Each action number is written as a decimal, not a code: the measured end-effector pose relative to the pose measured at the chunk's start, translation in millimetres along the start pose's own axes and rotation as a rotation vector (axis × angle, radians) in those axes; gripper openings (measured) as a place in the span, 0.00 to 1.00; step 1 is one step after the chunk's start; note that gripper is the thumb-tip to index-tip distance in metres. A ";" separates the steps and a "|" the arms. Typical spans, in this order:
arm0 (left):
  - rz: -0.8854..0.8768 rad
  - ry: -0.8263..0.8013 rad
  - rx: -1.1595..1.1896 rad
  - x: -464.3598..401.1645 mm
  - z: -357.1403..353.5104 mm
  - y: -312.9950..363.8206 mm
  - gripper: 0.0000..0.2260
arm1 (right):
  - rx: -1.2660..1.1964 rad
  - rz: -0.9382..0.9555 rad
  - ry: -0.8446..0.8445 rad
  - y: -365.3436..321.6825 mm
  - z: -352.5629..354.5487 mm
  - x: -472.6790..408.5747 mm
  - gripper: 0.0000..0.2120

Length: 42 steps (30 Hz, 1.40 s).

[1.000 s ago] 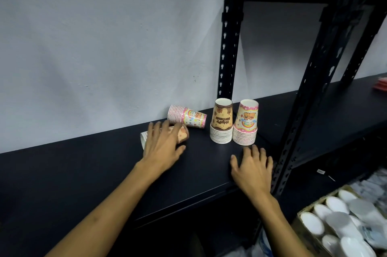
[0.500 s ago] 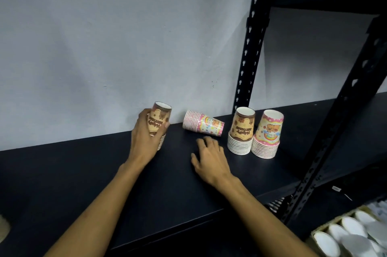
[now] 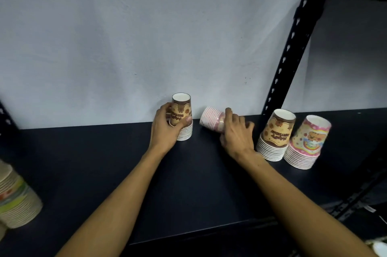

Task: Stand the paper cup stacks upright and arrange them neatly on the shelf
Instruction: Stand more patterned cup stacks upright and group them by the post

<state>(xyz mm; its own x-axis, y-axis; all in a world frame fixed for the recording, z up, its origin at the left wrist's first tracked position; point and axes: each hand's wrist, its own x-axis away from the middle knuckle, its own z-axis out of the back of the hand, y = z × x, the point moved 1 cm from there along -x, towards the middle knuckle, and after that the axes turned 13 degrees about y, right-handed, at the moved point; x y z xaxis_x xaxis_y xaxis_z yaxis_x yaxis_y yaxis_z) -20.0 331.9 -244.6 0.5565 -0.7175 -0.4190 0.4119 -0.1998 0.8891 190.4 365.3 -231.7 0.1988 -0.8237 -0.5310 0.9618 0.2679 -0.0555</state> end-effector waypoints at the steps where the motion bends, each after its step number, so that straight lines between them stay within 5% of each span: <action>1: -0.005 0.009 0.000 -0.2 0.2 0.6 0.30 | -0.053 0.016 -0.009 -1.5 2.6 0.0 0.31; 4: -0.001 -0.026 0.000 0.9 1.6 -0.2 0.33 | -0.257 -0.037 -0.076 -4.1 13.1 2.1 0.26; 10: 0.058 -0.113 -0.020 -0.5 2.1 -7.5 0.33 | -0.588 -0.250 -0.028 5.6 44.9 -3.3 0.34; 15: 0.087 -0.152 -0.003 -2.9 2.2 -11.4 0.35 | -0.637 -0.244 0.007 10.6 63.8 -13.9 0.41; 27: 0.153 -0.387 0.007 -10.4 15.5 -13.5 0.33 | -0.875 -0.211 0.005 -10.5 34.2 -10.5 0.36; 42: 0.093 -0.323 -0.026 -4.5 13.7 -14.0 0.38 | -1.022 -0.311 -0.034 -4.3 -17.0 24.9 0.38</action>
<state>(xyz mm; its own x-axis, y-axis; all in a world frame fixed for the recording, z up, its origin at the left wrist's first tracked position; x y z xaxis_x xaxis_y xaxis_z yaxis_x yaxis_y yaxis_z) -38.2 328.8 -252.6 0.3363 -0.9072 -0.2527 0.3912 -0.1094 0.9138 188.0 352.2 -259.1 -0.0075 -0.9375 -0.3480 0.3602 0.3221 -0.8755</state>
